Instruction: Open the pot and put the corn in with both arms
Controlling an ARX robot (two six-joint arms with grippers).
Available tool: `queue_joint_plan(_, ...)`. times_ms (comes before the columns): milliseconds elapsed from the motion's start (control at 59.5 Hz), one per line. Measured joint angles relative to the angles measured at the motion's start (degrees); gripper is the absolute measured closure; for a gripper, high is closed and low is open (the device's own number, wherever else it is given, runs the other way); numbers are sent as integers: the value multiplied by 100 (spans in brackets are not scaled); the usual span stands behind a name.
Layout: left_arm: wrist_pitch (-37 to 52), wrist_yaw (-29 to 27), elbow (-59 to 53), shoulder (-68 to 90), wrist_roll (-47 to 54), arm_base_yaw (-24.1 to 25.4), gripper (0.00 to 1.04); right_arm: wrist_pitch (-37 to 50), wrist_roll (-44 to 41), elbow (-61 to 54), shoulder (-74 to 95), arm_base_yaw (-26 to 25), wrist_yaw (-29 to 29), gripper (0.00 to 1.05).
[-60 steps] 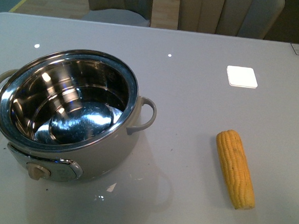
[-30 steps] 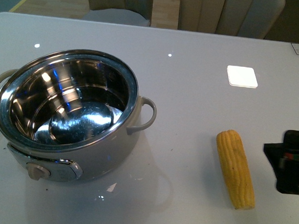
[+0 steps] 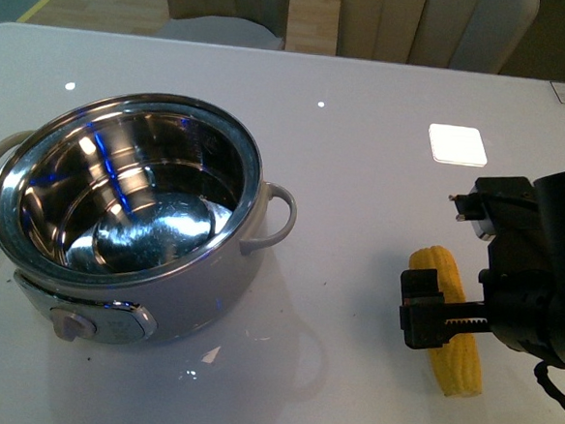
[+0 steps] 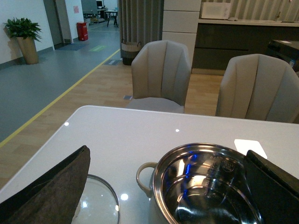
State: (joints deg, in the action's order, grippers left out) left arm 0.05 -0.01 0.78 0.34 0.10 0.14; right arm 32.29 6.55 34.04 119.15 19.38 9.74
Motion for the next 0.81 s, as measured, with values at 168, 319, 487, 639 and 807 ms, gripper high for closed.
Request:
queue_joint_plan(168, 0, 0, 0, 0, 0, 0, 7, -4, -85, 369, 621, -70, -24, 9)
queue_joint_plan(319, 0, 0, 0, 0, 0, 0, 7, -83, -127, 544, 1001, -90, -74, 9)
queue_joint_plan(487, 0, 0, 0, 0, 0, 0, 7, -101, -122, 551, 1045, -66, -98, 24)
queue_joint_plan(639, 0, 0, 0, 0, 0, 0, 7, -118, -111, 514, 986, -42, -162, 48)
queue_joint_plan(807, 0, 0, 0, 0, 0, 0, 7, -160, -70, 380, 588, -7, -205, 70)
